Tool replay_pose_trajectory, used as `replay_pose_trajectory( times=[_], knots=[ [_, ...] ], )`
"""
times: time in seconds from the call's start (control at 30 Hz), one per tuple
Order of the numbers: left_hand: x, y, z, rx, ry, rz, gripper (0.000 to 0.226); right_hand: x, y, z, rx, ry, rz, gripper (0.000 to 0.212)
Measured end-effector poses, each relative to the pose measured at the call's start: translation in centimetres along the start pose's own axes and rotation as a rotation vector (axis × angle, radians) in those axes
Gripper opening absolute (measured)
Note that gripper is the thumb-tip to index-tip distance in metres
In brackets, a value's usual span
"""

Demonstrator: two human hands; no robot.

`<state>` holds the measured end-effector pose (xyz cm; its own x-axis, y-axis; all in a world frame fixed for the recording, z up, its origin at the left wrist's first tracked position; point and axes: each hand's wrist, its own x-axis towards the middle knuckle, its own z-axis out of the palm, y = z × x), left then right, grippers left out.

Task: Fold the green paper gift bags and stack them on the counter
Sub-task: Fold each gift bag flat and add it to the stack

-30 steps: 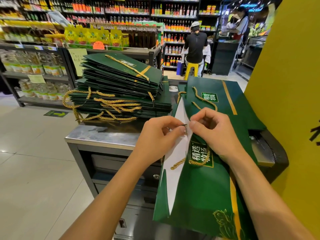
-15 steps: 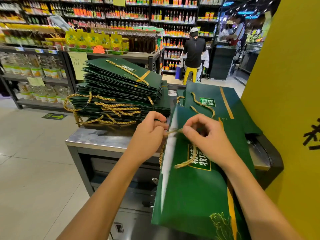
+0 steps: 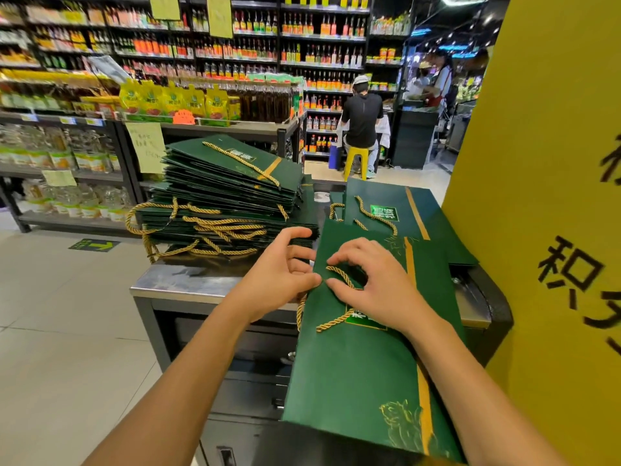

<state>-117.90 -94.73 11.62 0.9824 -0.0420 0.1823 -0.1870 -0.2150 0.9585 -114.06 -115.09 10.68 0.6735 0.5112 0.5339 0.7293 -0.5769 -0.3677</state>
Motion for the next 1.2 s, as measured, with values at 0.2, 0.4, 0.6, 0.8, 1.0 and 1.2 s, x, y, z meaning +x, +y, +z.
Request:
replay_pose_trajectory(
  times=[0.2, 0.4, 0.6, 0.8, 1.0, 1.2],
  knots=[
    [0.3, -0.1, -0.3, -0.090, 0.129, -0.080, 0.049, -2.1, 0.2, -2.8, -0.107, -0.037, 0.146, 0.043],
    [-0.2, 0.3, 0.1, -0.097, 0.151, -0.064, 0.024, -6.3, 0.9, -4.7, -0.482, 0.267, 0.586, 0.056],
    [-0.6, 0.5, 0.5, -0.045, 0.227, -0.056, 0.006, -9.0, 2.2, -4.0, -0.230, 0.364, 0.728, 0.047],
    [-1.5, 1.5, 0.9, 0.117, 0.278, 0.042, 0.037, -7.8, 0.0, -7.1, 0.297, 0.593, 0.694, 0.018],
    [-2.5, 7.1, -0.2, 0.053, 0.397, 0.220, 0.035, -5.2, -4.8, -11.7, 0.365, 0.742, 0.495, 0.014],
    [-3.6, 12.0, -1.5, -0.054, 0.417, 0.462, 0.024, -4.2, -8.1, -16.1, 0.518, 0.863, 0.228, 0.006]
  ],
)
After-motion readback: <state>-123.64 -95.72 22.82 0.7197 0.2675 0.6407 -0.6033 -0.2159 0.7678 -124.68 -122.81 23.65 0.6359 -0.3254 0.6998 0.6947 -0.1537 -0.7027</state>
